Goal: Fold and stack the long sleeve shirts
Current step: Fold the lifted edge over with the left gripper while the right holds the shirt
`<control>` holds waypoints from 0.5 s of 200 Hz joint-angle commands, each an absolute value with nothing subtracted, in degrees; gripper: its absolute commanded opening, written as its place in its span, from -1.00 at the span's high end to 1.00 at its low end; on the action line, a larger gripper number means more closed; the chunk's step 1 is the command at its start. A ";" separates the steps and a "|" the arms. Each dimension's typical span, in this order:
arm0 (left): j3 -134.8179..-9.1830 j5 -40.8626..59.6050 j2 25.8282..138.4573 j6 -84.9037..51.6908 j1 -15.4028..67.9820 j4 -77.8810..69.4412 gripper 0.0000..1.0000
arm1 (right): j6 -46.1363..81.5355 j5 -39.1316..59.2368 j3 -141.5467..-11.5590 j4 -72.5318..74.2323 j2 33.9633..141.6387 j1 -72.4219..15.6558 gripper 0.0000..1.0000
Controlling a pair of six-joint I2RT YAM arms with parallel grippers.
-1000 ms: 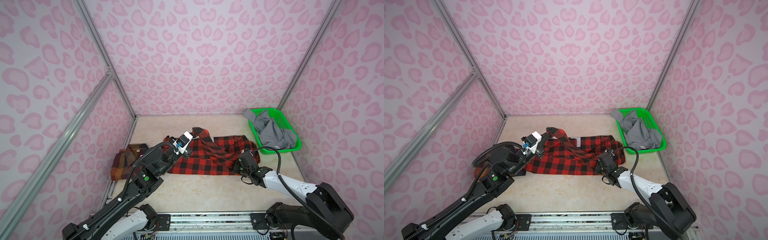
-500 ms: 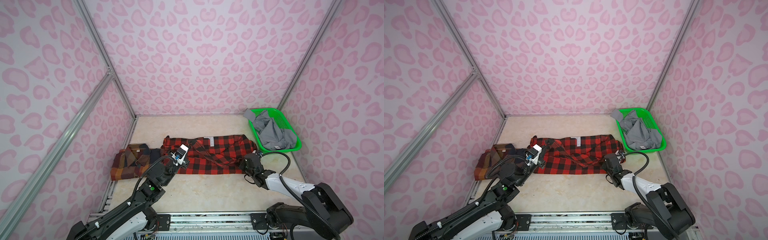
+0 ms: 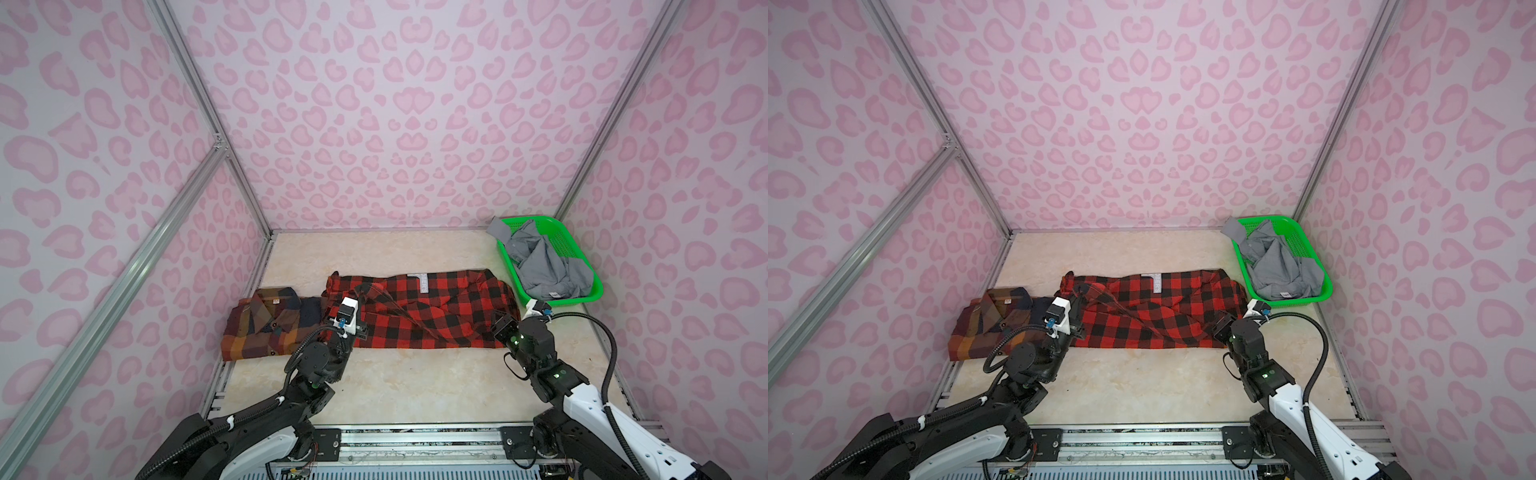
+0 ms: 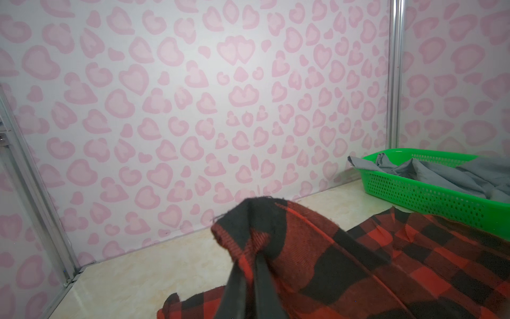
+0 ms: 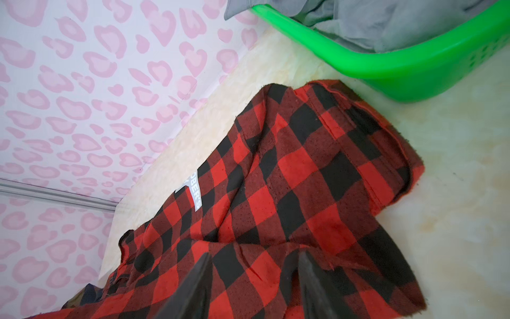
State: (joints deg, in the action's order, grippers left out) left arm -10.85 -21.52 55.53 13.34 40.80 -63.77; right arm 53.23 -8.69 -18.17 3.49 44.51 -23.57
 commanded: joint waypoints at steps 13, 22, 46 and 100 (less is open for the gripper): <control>-11.52 -24.40 58.34 11.54 39.28 -69.71 0.21 | 51.19 -4.13 -19.04 3.13 47.49 -23.45 -0.03; -12.11 -25.54 58.74 11.19 38.81 -69.96 0.04 | 51.31 -3.13 -18.82 3.96 48.43 -23.38 -0.03; -13.59 -28.98 57.40 9.16 37.34 -68.95 -0.21 | 51.22 -0.88 -18.35 5.84 50.29 -23.46 -0.04; -14.67 -35.04 42.38 -5.70 35.98 -49.44 -0.46 | 50.27 3.07 -18.06 9.12 53.73 -23.47 -0.06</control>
